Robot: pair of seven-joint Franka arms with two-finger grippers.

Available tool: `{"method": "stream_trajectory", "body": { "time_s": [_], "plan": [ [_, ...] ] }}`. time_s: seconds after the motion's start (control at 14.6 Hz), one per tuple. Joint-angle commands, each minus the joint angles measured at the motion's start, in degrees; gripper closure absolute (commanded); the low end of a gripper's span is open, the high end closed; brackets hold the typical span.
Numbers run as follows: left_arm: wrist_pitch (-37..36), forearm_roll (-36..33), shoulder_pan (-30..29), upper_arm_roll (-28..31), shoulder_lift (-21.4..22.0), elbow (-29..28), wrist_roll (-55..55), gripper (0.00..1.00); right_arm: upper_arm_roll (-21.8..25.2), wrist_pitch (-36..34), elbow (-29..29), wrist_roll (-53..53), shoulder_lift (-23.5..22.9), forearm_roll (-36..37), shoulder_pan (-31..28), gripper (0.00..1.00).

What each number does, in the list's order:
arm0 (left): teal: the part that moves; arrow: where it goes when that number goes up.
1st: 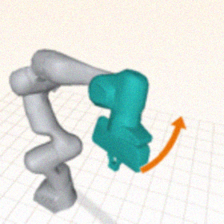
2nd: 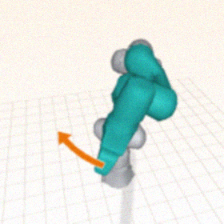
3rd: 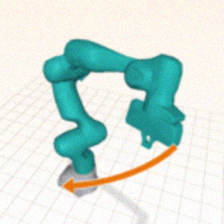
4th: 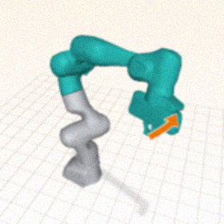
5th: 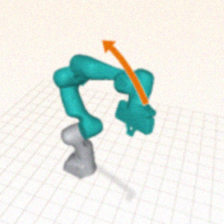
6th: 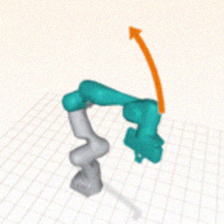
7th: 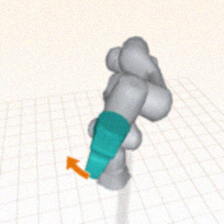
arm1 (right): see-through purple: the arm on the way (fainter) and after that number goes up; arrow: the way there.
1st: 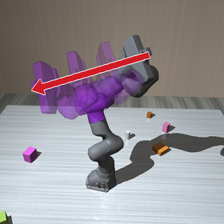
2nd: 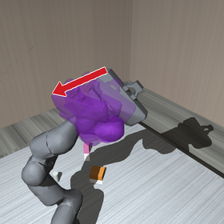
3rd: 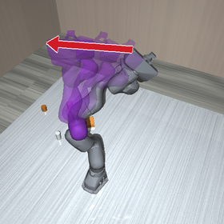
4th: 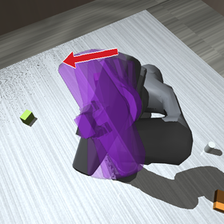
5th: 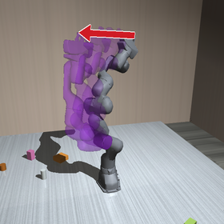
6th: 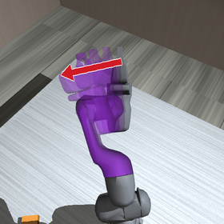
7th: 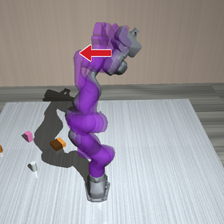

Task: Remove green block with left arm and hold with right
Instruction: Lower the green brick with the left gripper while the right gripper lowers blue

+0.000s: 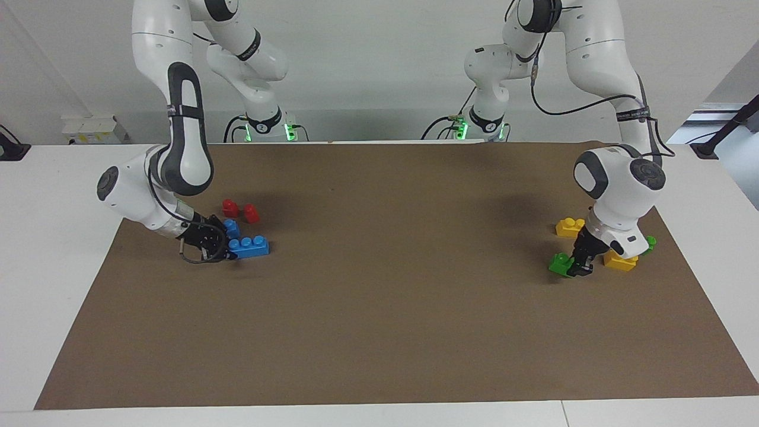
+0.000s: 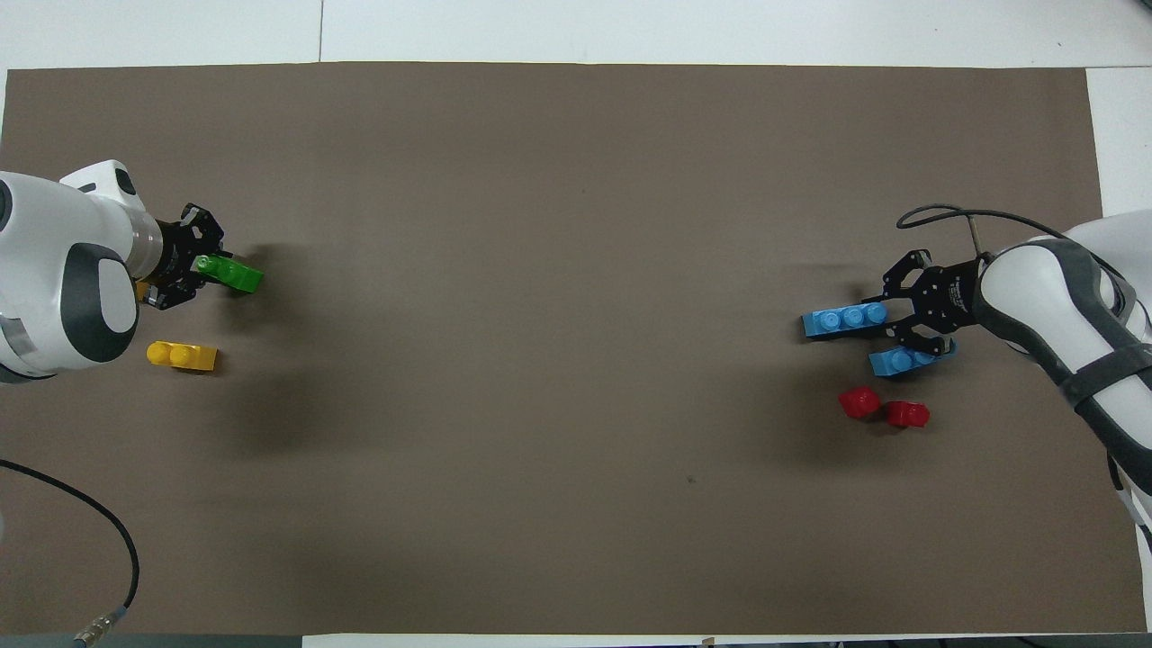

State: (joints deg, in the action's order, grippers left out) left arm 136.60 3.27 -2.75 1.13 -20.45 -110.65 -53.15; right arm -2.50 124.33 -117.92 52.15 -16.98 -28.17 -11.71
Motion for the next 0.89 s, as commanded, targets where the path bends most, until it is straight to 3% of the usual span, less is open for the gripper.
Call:
{"method": "stream_trajectory", "body": {
  "time_s": [0.0, 0.07, 0.14, 0.34, 0.48, 0.82],
  "plan": [
    [0.2, -0.8, -0.8, -0.3, -0.8, 1.0, 4.5, 0.0, -0.5, 1.0, -1.3, -1.2, 0.6, 0.7, -0.2, 0.49],
    [0.1, -0.8, -0.8, -0.3, -0.5, 1.3, 5.4, 0.0, -0.5, 0.8, -1.1, -1.1, 0.6, 0.7, -0.2, 0.21],
    [-0.4, -0.8, -0.7, -0.3, -0.3, 1.8, 6.6, 0.0, -0.5, 0.3, -0.6, -0.9, 0.7, 0.7, -0.2, 0.17],
    [-7.4, -2.2, -0.6, -0.3, -0.3, 6.5, 9.0, 0.0, -0.4, -3.5, 1.5, 0.0, 2.0, 0.7, -0.2, 0.12],
    [-12.7, -7.5, 0.2, -0.4, -0.2, 9.6, 12.6, 0.0, -0.3, -5.5, 2.7, 0.8, 3.2, 0.8, -0.2, 0.06],
    [-19.4, -8.7, 0.2, -0.8, 5.1, 10.4, 28.2, 0.0, -0.4, -7.3, 3.1, 1.0, 7.2, 2.7, 0.0, 0.03]
  ]
}}
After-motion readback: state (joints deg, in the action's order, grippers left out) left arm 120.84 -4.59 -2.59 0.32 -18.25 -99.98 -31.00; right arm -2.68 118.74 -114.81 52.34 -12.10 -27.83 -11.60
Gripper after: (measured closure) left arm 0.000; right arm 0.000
